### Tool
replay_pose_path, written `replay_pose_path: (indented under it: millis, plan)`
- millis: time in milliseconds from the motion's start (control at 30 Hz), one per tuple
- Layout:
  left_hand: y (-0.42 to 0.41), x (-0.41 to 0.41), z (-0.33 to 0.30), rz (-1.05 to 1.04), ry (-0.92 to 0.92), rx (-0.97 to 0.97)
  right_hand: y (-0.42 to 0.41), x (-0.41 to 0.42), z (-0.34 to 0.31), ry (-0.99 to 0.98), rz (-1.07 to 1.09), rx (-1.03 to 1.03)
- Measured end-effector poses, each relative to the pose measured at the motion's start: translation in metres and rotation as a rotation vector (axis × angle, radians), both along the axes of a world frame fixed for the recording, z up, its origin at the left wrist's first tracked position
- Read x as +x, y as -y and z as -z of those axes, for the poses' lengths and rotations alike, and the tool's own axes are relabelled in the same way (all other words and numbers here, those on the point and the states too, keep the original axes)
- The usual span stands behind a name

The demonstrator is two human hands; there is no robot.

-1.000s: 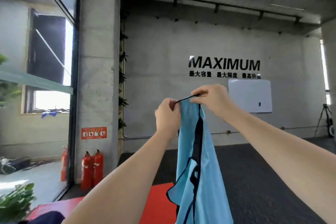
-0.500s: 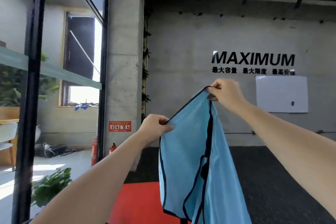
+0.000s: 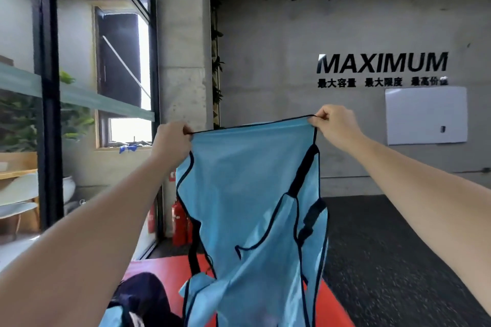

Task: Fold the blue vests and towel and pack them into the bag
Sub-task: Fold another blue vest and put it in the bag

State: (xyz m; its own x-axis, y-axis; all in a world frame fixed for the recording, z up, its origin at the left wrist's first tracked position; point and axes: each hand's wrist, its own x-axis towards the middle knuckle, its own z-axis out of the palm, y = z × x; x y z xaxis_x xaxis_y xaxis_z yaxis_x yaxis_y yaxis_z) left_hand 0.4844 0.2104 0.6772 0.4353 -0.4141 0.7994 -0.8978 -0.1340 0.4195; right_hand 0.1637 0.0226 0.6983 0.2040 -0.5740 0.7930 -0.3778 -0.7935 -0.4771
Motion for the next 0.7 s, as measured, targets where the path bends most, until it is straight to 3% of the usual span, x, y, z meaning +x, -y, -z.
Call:
replay_pose_path:
  millis: [167,333,433,533,600,700]
  plan:
    - [0.002,0.006,0.050,-0.069,0.061,0.083,0.012,-0.004,0.054,-0.053,0.013,0.069]
    - [0.008,0.010,0.151,-0.024,0.021,0.162,0.031,-0.002,0.163,-0.250,0.031,0.176]
    - [0.014,0.010,0.242,0.077,-0.071,0.347,0.039,0.000,0.250,-0.492,0.025,0.328]
    - [0.013,0.005,0.334,0.116,-0.115,0.658,0.033,0.003,0.340,-0.777,0.039,0.481]
    - [0.007,-0.007,0.384,0.126,-0.147,0.788,0.025,0.004,0.389,-0.829,-0.009,0.567]
    - [0.002,-0.025,0.436,0.147,-0.245,0.806,0.011,0.013,0.439,-0.806,-0.063,0.587]
